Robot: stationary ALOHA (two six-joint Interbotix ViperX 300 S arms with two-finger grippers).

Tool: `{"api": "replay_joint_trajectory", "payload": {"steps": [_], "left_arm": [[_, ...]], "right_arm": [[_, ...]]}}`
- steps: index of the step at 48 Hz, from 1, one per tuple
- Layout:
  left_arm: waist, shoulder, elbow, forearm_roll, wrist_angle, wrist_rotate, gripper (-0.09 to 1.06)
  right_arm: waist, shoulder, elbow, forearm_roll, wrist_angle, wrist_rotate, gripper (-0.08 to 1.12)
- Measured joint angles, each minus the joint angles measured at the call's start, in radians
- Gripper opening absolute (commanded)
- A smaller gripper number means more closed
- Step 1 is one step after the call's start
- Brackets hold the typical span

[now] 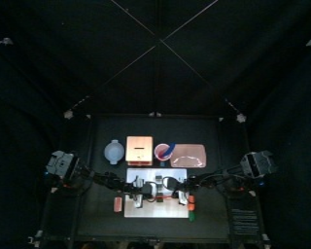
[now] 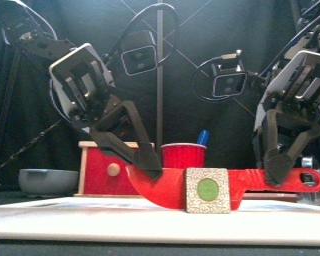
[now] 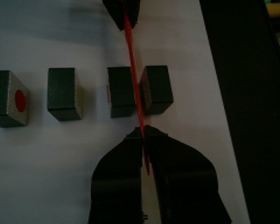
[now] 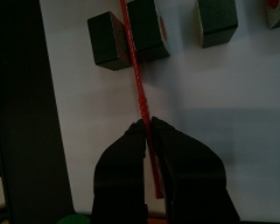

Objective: Place sushi on board then cut the sushi with the knife then place the pieces on the plate
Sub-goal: Cut the sushi into 4 pieces

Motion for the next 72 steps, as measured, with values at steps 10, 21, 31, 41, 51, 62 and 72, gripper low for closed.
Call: {"api": "replay_joint_trajectory", "payload": {"steps": [10,21,31,41,51,62,72], "left_arm": [[-0.009,-0.002,0.000,-0.009,0.000,0.000,0.41],[-0.028,-0.002,-0.002,-0.015,0.000,-0.002,0.41],[-0.037,-0.003,-0.002,-0.023,0.000,-0.002,0.41],[-0.038,-0.052,-0.002,-0.023,0.012,0.002,0.41],[-0.025,-0.123,0.012,0.002,0.026,0.005,0.41],[0.037,-0.172,0.031,0.066,0.031,0.006,0.45],[0.058,-0.192,0.031,0.094,0.031,0.008,0.63]], "right_arm": [[0.018,0.005,-0.009,0.012,0.002,0.002,0.28],[0.038,0.005,-0.012,0.043,0.000,0.002,0.28],[0.049,0.003,-0.014,0.055,0.000,0.000,0.28],[0.046,-0.038,-0.026,0.031,0.020,0.002,0.28],[0.017,-0.127,-0.032,-0.012,0.051,0.002,0.28],[-0.035,-0.192,-0.031,-0.054,0.069,0.006,0.28],[-0.051,-0.213,-0.021,-0.055,0.081,0.006,0.28]]}}
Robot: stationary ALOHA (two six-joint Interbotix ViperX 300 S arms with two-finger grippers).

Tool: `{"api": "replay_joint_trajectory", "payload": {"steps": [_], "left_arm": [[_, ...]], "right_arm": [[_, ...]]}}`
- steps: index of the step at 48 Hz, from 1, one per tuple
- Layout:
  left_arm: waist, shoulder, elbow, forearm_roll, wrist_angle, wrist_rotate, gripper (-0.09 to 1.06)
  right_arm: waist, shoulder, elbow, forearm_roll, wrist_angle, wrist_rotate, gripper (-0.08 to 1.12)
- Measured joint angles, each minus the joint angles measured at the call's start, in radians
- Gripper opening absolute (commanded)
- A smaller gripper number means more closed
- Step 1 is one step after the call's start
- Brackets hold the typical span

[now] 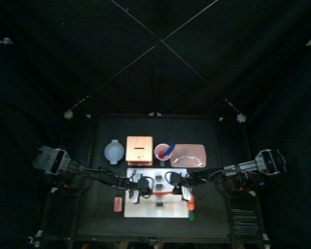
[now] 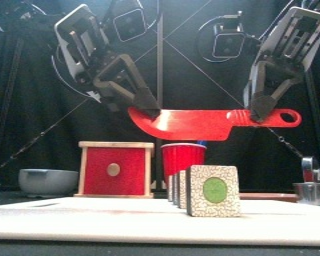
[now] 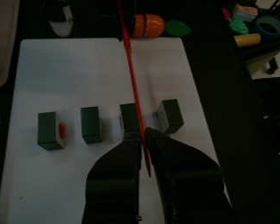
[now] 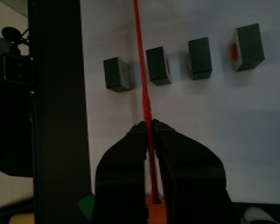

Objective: Place sushi on board then cut the sushi with the knife then place the pieces on the plate
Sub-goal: Cut the sushi into 4 pieces

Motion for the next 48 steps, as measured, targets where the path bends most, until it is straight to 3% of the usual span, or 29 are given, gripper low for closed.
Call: {"api": "replay_joint_trajectory", "payload": {"steps": [10,24,30,39,48], "left_arm": [[0.021,-0.012,0.000,0.005,0.000,0.000,0.78],[0.055,-0.040,0.006,0.041,-0.015,0.000,0.79],[0.064,-0.067,0.028,0.051,-0.058,0.000,0.79],[0.069,-0.106,0.094,0.046,-0.124,-0.003,0.79],[0.071,-0.118,0.114,0.044,-0.192,-0.002,0.79]], "right_arm": [[-0.008,-0.032,0.014,0.000,0.008,0.000,0.28],[-0.011,-0.129,0.077,0.015,0.021,0.002,0.28],[-0.021,-0.196,0.133,0.037,0.032,0.026,0.28],[-0.048,-0.319,0.232,0.008,0.038,0.120,0.28],[-0.071,-0.405,0.302,-0.074,0.129,0.219,0.29]]}}
